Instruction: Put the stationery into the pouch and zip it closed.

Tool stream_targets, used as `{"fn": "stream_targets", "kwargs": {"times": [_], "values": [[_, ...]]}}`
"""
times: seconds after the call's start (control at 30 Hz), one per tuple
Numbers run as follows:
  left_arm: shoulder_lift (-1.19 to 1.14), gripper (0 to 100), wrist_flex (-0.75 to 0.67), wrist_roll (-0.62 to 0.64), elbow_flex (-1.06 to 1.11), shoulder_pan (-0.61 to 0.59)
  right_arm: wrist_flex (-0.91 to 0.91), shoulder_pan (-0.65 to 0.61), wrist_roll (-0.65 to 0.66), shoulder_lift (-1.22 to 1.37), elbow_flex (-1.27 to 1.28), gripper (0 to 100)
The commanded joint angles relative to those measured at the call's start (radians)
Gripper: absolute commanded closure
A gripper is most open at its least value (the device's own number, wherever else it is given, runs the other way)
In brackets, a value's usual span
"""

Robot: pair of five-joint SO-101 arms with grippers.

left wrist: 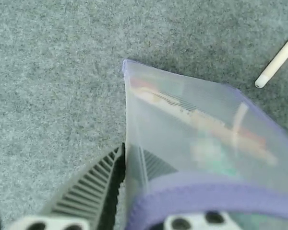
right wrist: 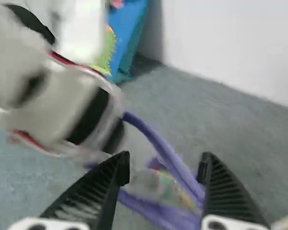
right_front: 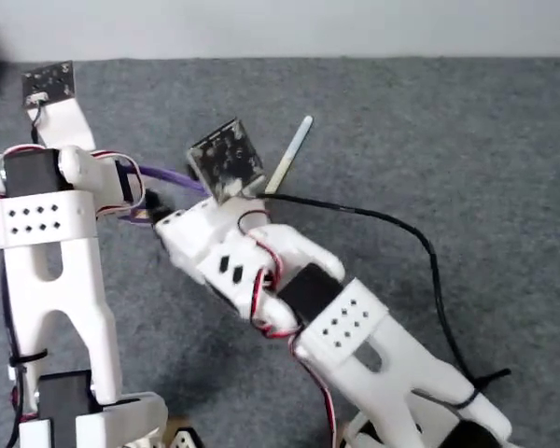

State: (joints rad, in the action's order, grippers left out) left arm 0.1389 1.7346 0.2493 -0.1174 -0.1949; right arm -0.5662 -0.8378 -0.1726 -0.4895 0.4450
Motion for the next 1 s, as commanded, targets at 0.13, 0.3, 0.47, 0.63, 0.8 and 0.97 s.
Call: {"fn": "stream_targets", "kwargs": {"times": [0.13, 0.3, 0.47, 0.63, 0.8, 0.97], "values": [[-0.003, 99, 0.011, 0.011, -0.021, 0.014, -0.087, 0.019, -0.008, -0.156, -0.040, 82.2], [-0.003, 99, 0.012, 0.011, -0.021, 0.009, -0.131, 0.153, -0.012, -0.188, -0.040, 88.3], [-0.003, 99, 0.014, 0.012, -0.021, 0.009, -0.156, 0.282, -0.075, -0.140, -0.044, 99.5], [0.034, 99, 0.017, 0.052, -0.021, 0.009, -0.294, 0.380, -0.199, 0.015, -0.183, 92.8], [0.118, 99, 0.015, 0.052, -0.018, 0.012, -0.495, 0.433, -0.233, 0.285, -0.423, 88.3], [0.138, 99, 0.015, 0.051, -0.016, 0.011, -0.621, 0.438, -0.229, 0.556, -0.707, 84.6]]}}
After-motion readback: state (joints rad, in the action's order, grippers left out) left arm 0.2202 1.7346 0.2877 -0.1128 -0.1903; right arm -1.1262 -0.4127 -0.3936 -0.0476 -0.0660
